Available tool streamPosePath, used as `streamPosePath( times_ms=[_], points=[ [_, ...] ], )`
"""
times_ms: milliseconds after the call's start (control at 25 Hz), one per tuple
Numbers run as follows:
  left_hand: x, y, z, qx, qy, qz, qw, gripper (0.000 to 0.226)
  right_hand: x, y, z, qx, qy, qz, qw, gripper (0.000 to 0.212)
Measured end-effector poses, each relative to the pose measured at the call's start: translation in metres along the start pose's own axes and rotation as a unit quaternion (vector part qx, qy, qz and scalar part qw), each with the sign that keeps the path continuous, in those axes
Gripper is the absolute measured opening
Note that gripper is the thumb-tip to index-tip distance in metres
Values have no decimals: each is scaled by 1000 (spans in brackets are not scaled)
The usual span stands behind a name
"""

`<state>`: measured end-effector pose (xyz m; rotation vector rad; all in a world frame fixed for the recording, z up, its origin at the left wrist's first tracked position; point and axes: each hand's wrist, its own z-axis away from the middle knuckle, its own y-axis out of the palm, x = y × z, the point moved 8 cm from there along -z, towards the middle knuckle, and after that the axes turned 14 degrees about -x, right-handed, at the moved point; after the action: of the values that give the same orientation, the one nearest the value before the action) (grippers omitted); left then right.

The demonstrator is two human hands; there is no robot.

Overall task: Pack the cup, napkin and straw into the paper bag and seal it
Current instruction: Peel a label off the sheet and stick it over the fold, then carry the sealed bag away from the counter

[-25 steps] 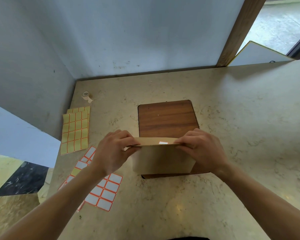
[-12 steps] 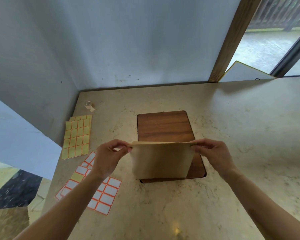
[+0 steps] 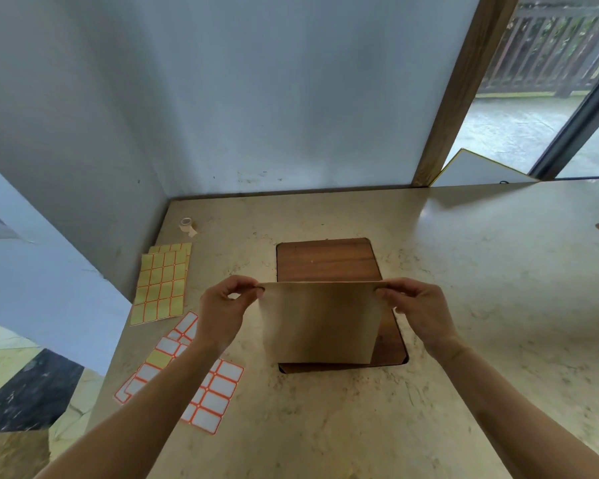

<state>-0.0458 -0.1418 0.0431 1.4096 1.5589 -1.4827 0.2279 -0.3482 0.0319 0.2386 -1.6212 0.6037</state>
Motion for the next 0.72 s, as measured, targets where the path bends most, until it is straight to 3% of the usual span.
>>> streamPosePath(
  times_ms=[200,720],
  points=[
    [-39,-18,-7,-27,35,28,999,22,45,-6,1,16,-38,-56,998,17],
    [-102,-64,2,-91,40,110,989,8,145,-24,12,65,-122,-137,981,16]
  ],
)
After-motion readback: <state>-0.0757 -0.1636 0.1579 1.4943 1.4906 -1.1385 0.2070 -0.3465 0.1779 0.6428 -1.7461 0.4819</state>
